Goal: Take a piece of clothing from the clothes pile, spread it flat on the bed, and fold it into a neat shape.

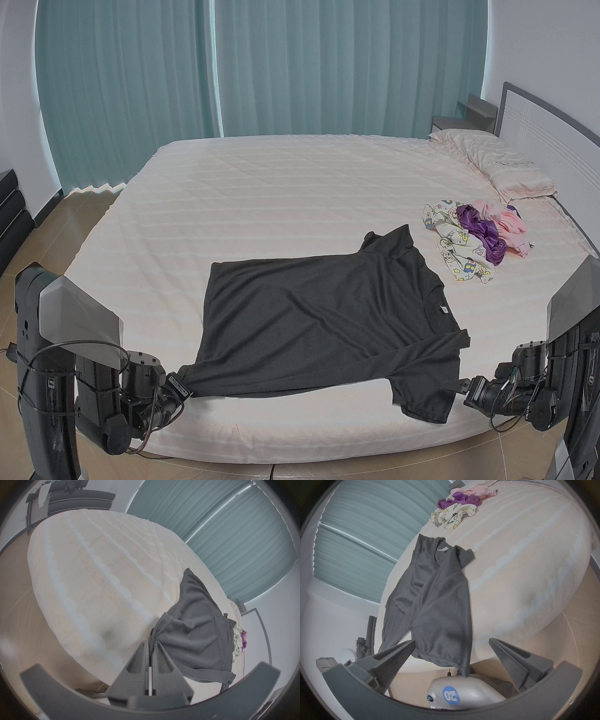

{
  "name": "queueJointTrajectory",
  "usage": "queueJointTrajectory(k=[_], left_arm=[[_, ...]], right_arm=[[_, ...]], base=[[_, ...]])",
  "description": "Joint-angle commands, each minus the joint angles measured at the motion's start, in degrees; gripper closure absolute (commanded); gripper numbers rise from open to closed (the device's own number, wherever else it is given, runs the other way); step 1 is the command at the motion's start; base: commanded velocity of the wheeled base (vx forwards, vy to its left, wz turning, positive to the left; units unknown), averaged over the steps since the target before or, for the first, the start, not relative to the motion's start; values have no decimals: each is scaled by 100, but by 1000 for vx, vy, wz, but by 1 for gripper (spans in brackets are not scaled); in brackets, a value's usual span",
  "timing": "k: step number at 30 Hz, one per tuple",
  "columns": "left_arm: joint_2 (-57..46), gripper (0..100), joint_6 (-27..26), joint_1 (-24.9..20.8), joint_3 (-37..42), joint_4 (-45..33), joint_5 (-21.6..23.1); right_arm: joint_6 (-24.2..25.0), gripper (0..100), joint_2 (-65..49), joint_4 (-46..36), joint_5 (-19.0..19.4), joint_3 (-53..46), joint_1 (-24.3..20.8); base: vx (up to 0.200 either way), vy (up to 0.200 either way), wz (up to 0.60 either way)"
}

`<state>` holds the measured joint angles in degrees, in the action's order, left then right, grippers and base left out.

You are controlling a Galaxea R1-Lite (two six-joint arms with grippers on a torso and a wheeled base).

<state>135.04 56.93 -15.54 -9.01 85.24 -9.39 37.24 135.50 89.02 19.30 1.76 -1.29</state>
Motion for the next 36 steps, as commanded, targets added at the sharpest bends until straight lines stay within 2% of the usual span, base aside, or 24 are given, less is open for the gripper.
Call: queueJointTrajectory(k=[1, 4, 13, 24, 25, 33, 36], left_arm=[[5, 100, 2, -1, -4, 2, -2], [5, 100, 2, -1, -4, 2, -2], [14, 100, 2, -1, -13, 2, -2], [14, 100, 2, -1, -4, 2, -2], [14, 100, 2, -1, -13, 2, -2], [5, 100, 2, -1, 13, 2, -2], [5, 100, -6, -1, 31, 2, -2]], right_arm=[[11, 0, 135, 72, -146, -176, -310], [37, 0, 196, 72, -409, -176, -653], [-6, 0, 442, 72, -1016, -176, -1128], [46, 0, 486, 72, -1156, -96, -1259], [46, 100, 495, 72, -1183, -88, -1277], [11, 100, 495, 72, -1279, -105, -1277], [29, 100, 416, 63, -1279, -176, -1145]], base=[[0, 0, 0], [0, 0, 0], [0, 0, 0], [0, 0, 0], [0, 0, 0], [0, 0, 0], [0, 0, 0]])
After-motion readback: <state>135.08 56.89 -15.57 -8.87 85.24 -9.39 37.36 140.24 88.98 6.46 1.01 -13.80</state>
